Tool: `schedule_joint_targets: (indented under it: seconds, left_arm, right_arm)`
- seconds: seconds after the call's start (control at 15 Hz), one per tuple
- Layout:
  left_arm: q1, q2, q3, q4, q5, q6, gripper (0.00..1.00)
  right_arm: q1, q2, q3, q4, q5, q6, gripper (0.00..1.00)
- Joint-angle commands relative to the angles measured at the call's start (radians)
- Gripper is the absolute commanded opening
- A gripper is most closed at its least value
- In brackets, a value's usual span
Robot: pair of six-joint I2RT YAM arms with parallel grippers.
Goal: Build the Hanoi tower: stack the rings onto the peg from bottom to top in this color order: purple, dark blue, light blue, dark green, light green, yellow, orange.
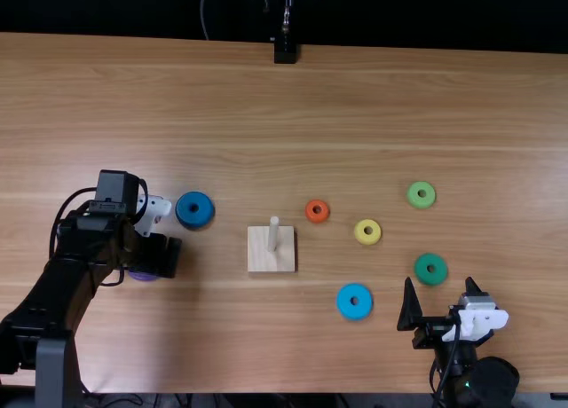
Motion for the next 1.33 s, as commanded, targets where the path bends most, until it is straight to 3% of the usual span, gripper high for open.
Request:
schedule_joint_targets:
  seconds: [0.0, 0.2, 0.47, 0.53, 0.6, 0.73, 0.8, 0.87, 1.0, 1.27]
  left_arm:
    - [0.006, 0.062, -0.002, -0.004, 0.016, 0.01, 1.0]
    - [0.008, 0.08, 0.003, -0.019, 0.038, 0.01, 1.0]
    - [0.008, 0.076, -0.002, -0.025, 0.038, 0.014, 1.0]
    - [0.011, 0.074, -0.006, -0.021, 0.04, 0.012, 0.33]
    - [0.009, 0.071, -0.011, -0.014, 0.041, 0.014, 0.0]
    - [0.006, 0.057, -0.011, -0.017, 0.03, 0.017, 0.0]
    - [0.005, 0.036, -0.003, -0.019, 0.023, 0.043, 0.0]
    - [0.001, 0.007, 0.001, -0.019, 0.005, 0.115, 0.0]
    - [-0.002, -0.041, 0.006, -0.019, -0.065, 0.251, 0.0]
    - [0.003, -0.118, 0.063, -0.08, -0.065, 0.255, 0.0]
  right_arm:
    - [-0.008, -0.013, -0.059, -0.074, 0.004, 0.002, 1.0]
    - [-0.008, -0.013, -0.061, -0.074, 0.004, 0.002, 1.0]
    - [-0.008, -0.013, -0.059, -0.074, 0.004, 0.002, 1.0]
    - [-0.006, -0.013, -0.059, -0.074, 0.004, 0.002, 1.0]
    - [-0.008, -0.013, -0.061, -0.074, 0.004, 0.002, 1.0]
    - [-0.006, -0.013, -0.059, -0.074, 0.004, 0.002, 1.0]
    - [-0.008, -0.013, -0.061, -0.074, 0.004, 0.002, 1.0]
    - [-0.008, -0.013, -0.059, -0.074, 0.004, 0.002, 1.0]
    - [-0.008, -0.013, -0.059, -0.074, 0.004, 0.002, 1.0]
    - [-0.008, -0.013, -0.059, -0.074, 0.004, 0.002, 1.0]
